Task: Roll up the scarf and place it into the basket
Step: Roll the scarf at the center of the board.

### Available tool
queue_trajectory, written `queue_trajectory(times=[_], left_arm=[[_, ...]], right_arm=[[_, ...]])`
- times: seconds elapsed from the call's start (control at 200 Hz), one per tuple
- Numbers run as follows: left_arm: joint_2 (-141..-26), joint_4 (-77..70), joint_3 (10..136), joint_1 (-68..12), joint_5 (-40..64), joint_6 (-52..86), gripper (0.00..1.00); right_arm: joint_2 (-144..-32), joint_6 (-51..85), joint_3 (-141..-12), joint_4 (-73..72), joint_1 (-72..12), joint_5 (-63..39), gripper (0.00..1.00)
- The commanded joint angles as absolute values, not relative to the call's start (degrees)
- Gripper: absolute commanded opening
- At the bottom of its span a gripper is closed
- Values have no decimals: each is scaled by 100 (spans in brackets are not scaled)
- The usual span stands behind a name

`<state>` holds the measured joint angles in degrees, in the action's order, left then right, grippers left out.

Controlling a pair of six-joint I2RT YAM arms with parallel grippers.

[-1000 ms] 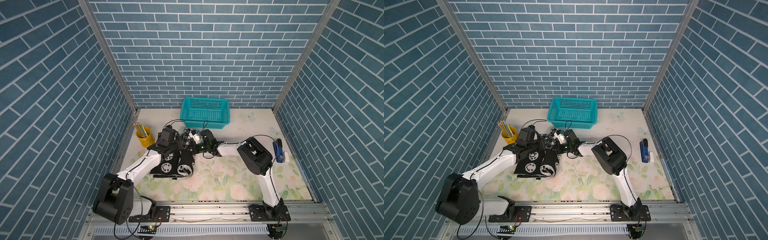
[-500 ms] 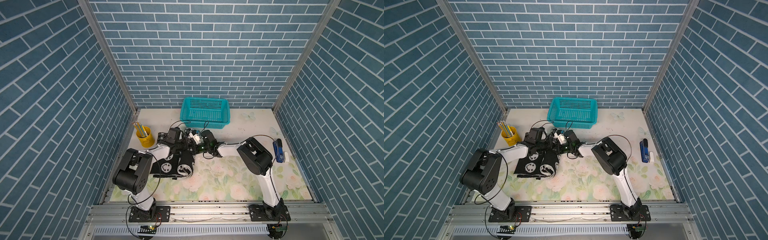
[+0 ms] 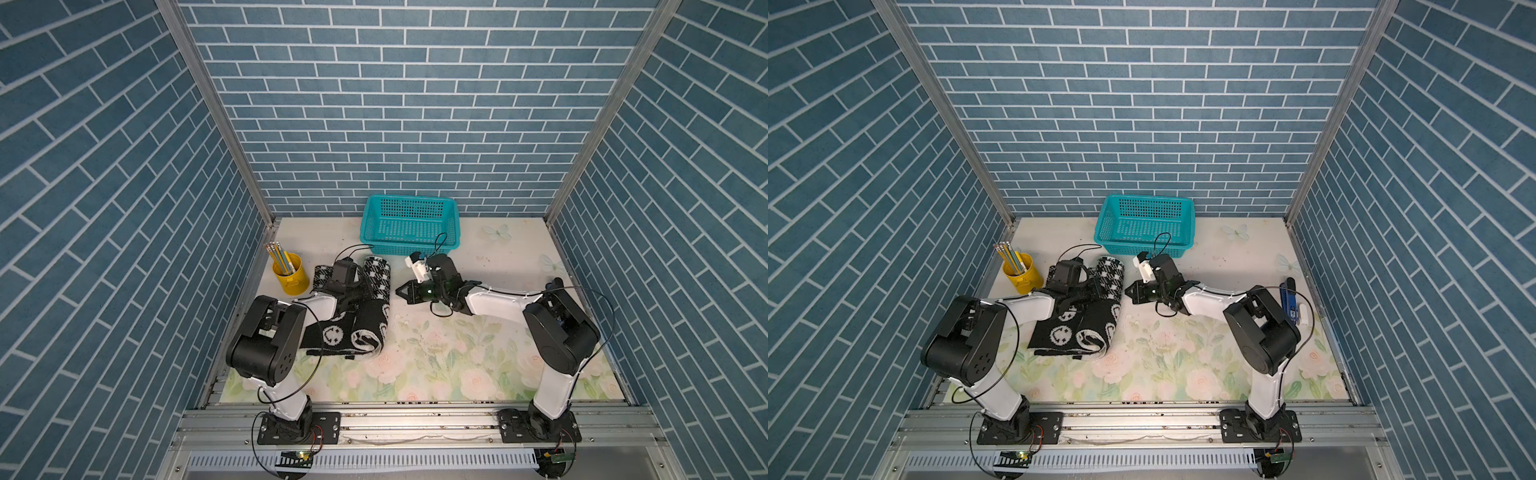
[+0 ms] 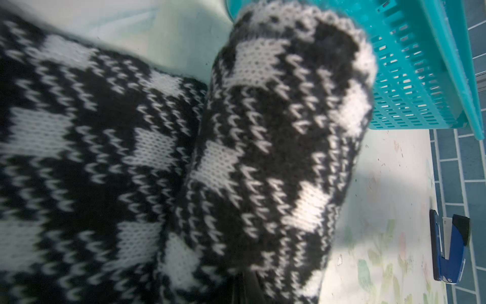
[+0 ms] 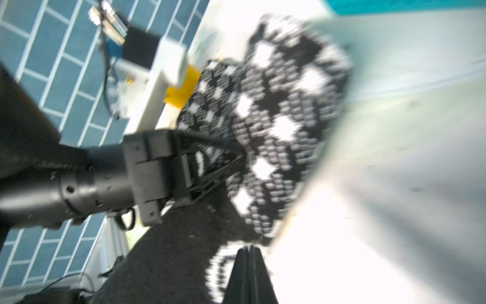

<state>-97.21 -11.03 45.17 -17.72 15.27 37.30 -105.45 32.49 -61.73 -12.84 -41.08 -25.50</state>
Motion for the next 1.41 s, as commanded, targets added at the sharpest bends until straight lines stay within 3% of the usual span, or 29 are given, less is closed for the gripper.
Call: queue_trajectory(times=[0.0,0.41,0.72,0.9,1.135,1.29,1.4], left_arm=[[-9761,-281,4126,-1598,945,3673,0],[-9354,-240,3620,-1251,932,3587,0],[-9103,-353,3122,-1031,790,3717,0],[-9228,-638,3052,-1120,1203,3761,0],[-9316,-1158,3211,-2207,1432,4304,0],[-9708,-1479,3890,-3370,1723,4895,0],[-9826,-1601,4201,-3729,1927,5158,0]], right_arm=[[-10920,2962,-6143,-943,-3995,-2435,0],[-12209,3439,-7012,-1713,-4488,-3129,0],[-12254,3638,-7440,-2142,-4873,-3473,0],[-12082,3829,-7273,-2494,-4910,-3580,0],[-11388,3956,-6377,-2917,-4913,-3523,0],[-10514,3749,-5773,-2592,-4920,-3119,0],[-9914,3644,-5486,-2245,-4917,-2785,0]])
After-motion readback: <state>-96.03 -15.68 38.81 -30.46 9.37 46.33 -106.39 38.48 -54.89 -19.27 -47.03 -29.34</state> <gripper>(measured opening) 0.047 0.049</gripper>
